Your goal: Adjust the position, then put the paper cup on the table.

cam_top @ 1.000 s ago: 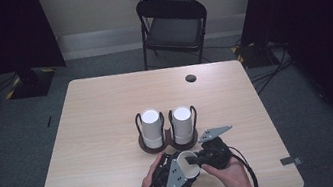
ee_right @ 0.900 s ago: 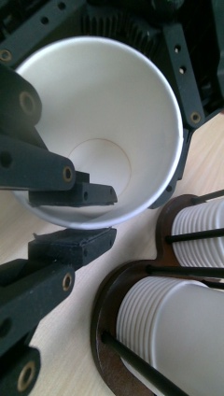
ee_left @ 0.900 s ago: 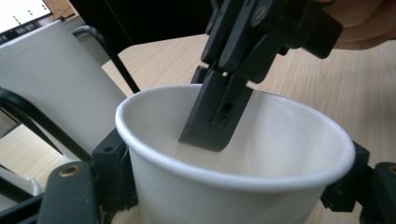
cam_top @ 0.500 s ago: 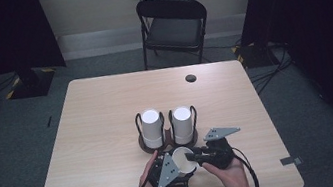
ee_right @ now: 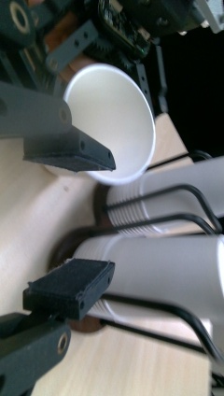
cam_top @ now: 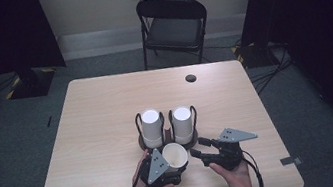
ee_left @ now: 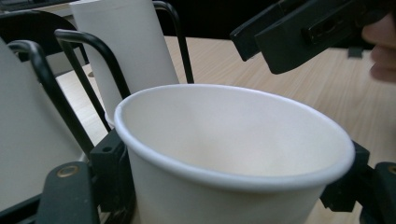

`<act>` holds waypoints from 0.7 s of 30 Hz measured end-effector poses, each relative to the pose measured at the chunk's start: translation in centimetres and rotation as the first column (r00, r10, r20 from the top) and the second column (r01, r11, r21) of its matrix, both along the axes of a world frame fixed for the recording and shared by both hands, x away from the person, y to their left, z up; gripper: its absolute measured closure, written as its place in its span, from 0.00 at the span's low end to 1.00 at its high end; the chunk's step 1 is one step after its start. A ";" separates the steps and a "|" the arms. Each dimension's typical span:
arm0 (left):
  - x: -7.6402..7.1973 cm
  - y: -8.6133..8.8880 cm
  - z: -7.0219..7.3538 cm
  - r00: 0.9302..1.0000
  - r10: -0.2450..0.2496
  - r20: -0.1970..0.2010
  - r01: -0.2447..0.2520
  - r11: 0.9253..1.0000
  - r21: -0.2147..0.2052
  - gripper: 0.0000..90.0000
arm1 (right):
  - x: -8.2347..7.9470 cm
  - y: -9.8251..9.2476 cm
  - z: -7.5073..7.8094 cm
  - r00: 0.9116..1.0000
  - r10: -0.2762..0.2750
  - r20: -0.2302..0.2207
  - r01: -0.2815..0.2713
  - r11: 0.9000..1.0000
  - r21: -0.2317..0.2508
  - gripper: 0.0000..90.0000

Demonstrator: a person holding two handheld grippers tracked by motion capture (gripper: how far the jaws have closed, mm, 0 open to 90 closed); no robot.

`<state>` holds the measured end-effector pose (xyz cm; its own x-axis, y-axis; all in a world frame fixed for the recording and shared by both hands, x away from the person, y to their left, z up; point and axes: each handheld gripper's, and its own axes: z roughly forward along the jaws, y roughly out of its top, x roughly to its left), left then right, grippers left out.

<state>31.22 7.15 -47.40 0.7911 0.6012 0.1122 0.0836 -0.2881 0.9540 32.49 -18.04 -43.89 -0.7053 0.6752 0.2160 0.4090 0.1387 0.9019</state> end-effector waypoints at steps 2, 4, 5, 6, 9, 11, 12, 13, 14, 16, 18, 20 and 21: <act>0.1 0.4 0.1 1.000 0.004 -0.007 -0.004 1.000 -0.014 0.25 | -0.1 -0.4 -0.2 0.999 -0.031 0.023 0.030 0.999 0.018 0.45; 0.2 0.7 0.1 1.000 0.015 -0.010 -0.016 1.000 -0.018 0.25 | -0.2 -0.9 -0.3 0.997 -0.058 0.044 0.056 0.998 0.031 0.42; 0.2 0.9 0.2 1.000 0.026 -0.015 -0.026 1.000 -0.017 0.25 | -0.2 -1.1 -0.5 0.996 -0.073 0.051 0.071 0.997 0.038 0.40; 0.3 1.0 0.3 0.999 0.043 -0.019 -0.043 0.999 -0.029 0.25 | -0.2 -1.3 -0.6 0.995 -0.083 0.052 0.080 0.996 0.051 0.39; 0.4 1.6 0.5 0.998 0.054 -0.022 -0.055 0.997 -0.045 0.25 | -0.3 -2.0 -1.0 0.992 -0.116 0.054 0.111 0.991 0.080 0.36; 0.4 2.1 0.6 0.998 0.061 -0.020 -0.062 0.997 -0.053 0.25 | -0.3 -2.3 -1.3 0.988 -0.145 0.061 0.140 0.987 0.077 0.32; 0.5 2.3 0.7 0.998 0.063 -0.022 -0.064 0.996 -0.055 0.25 | -0.4 -2.5 -1.4 0.985 -0.161 0.063 0.157 0.985 0.071 0.31; 0.5 2.6 0.7 0.998 0.064 -0.021 -0.066 0.996 -0.055 0.25 | -0.4 -2.7 -1.5 0.984 -0.168 0.064 0.164 0.984 0.073 0.30; 0.5 2.9 0.7 0.997 0.069 -0.022 -0.070 0.996 -0.058 0.25 | -0.4 -2.9 -1.7 0.981 -0.181 0.066 0.176 0.982 0.074 0.29; 0.7 3.4 0.7 0.997 0.073 -0.024 -0.074 0.995 -0.064 0.25 | -0.4 -3.1 -1.9 0.977 -0.206 0.061 0.201 0.977 0.078 0.27; 0.8 3.9 0.7 0.996 0.084 -0.021 -0.085 0.995 -0.061 0.25 | -0.5 -3.5 -2.1 0.969 -0.236 0.074 0.230 0.970 0.083 0.26; 1.0 4.5 0.7 0.995 0.098 -0.026 -0.099 0.993 -0.067 0.25 | -0.5 -3.8 -2.3 0.963 -0.258 0.084 0.249 0.963 0.100 0.24; 1.1 4.8 0.8 0.995 0.102 -0.022 -0.103 0.993 -0.064 0.25 | -0.6 -3.9 -2.3 0.953 -0.291 0.085 0.283 0.954 0.096 0.22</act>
<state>32.34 11.96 -46.64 0.7266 0.6848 0.0560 0.1275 -0.2145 0.9684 31.91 -21.92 -46.19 -0.5050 0.8349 0.2188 0.3305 -0.0471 0.9426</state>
